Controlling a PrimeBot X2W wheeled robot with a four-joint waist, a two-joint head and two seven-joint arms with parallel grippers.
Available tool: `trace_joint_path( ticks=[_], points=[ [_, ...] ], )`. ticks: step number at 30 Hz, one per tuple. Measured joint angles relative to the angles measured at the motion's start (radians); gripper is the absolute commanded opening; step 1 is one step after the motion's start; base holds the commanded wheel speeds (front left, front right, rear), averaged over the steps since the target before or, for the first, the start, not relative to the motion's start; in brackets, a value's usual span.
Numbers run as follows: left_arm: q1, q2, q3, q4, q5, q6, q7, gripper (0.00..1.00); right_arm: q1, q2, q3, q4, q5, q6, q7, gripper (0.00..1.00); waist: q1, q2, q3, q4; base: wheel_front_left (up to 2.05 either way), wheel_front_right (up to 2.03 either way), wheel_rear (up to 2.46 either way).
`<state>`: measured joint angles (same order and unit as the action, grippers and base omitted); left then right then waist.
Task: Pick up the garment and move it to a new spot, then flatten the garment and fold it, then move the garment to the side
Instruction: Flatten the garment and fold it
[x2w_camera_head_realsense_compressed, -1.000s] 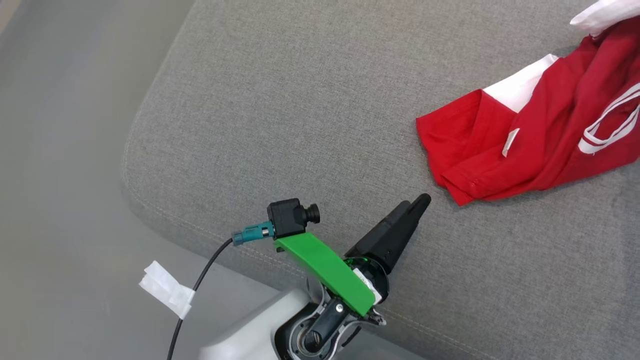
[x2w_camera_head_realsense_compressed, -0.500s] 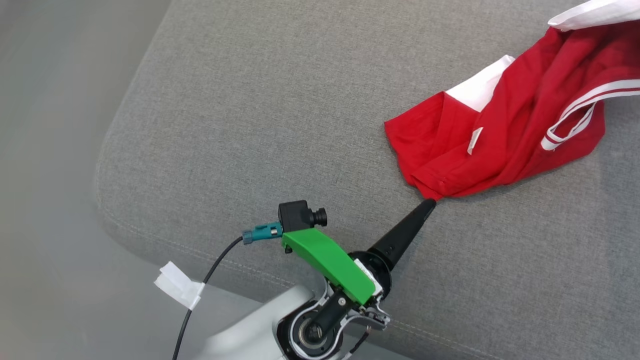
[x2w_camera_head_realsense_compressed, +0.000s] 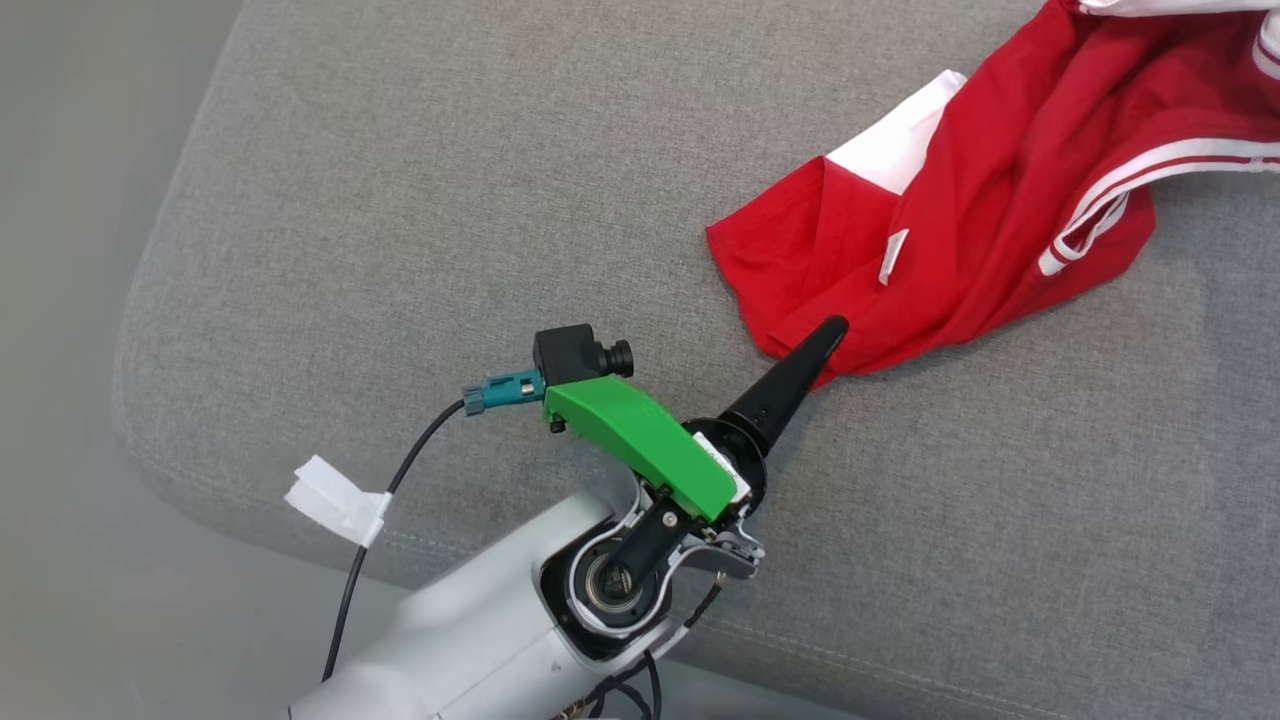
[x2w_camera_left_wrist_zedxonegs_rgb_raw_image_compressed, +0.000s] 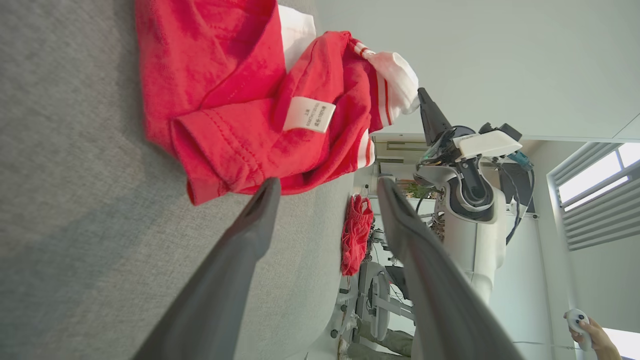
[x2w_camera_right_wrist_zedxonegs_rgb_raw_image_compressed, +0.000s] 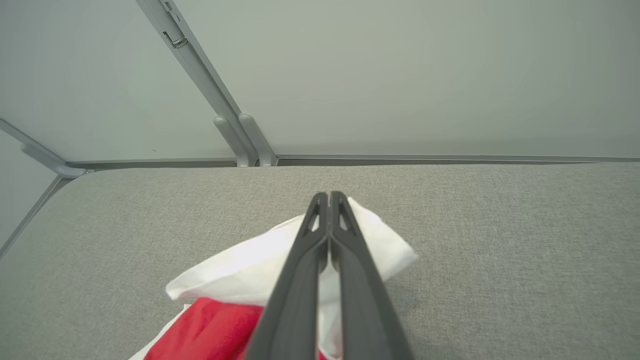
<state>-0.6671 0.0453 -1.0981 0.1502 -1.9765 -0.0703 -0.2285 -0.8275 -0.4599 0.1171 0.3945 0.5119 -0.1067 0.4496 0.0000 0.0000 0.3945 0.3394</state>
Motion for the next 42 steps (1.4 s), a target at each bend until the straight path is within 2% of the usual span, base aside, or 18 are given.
trace_joint_path(
  ticks=[6, 42],
  points=[
    [-0.030, -0.001, -0.036, 0.034, -0.008, 0.000, 0.000, 1.00, 0.000, -0.022, -0.018, -0.004, 0.000, 0.000, 0.000, 0.00, 0.0000, 0.0000, 0.023, -0.009, 0.00, 0.00, 0.00],
    [-0.119, -0.001, -0.124, 0.112, -0.097, -0.028, -0.010, 1.00, 0.006, -0.036, -0.032, -0.050, 0.002, -0.002, 0.000, 0.00, 0.0000, 0.0000, 0.054, -0.008, 0.00, 0.00, 0.00]
  ],
)
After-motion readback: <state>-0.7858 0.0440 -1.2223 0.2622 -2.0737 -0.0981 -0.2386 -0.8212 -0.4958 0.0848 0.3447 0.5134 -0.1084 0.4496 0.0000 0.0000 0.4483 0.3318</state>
